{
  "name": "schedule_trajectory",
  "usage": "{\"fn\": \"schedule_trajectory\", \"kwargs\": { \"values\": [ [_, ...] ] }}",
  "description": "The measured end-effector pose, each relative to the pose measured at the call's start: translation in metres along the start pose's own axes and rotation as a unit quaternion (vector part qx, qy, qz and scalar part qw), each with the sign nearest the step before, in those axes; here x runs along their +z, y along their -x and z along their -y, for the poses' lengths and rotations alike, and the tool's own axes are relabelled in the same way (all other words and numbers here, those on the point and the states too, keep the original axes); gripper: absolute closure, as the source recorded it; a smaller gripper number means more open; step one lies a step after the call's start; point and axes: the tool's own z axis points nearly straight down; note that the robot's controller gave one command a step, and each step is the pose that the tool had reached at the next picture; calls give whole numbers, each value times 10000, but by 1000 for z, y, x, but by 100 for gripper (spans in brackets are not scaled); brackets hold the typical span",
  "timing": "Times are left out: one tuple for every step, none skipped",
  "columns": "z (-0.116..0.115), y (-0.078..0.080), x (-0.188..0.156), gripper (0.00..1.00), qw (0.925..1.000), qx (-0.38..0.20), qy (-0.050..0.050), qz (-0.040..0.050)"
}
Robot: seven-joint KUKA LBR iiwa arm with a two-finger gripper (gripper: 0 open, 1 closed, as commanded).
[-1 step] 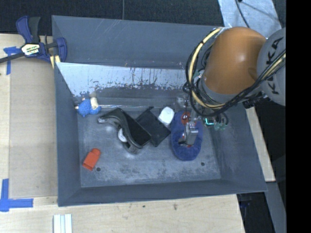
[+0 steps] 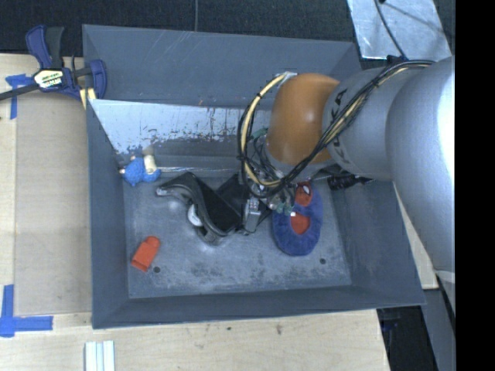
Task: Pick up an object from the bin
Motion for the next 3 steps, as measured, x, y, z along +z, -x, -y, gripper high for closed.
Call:
{"fn": "schedule_trajectory", "kwargs": {
  "values": [
    [28,29,-37,0,10000,-76,-1,53],
    [23,24,-35,0,9848,1739,7,21],
    [40,28,-4,0,9608,2772,2,-20]
  ]
}}
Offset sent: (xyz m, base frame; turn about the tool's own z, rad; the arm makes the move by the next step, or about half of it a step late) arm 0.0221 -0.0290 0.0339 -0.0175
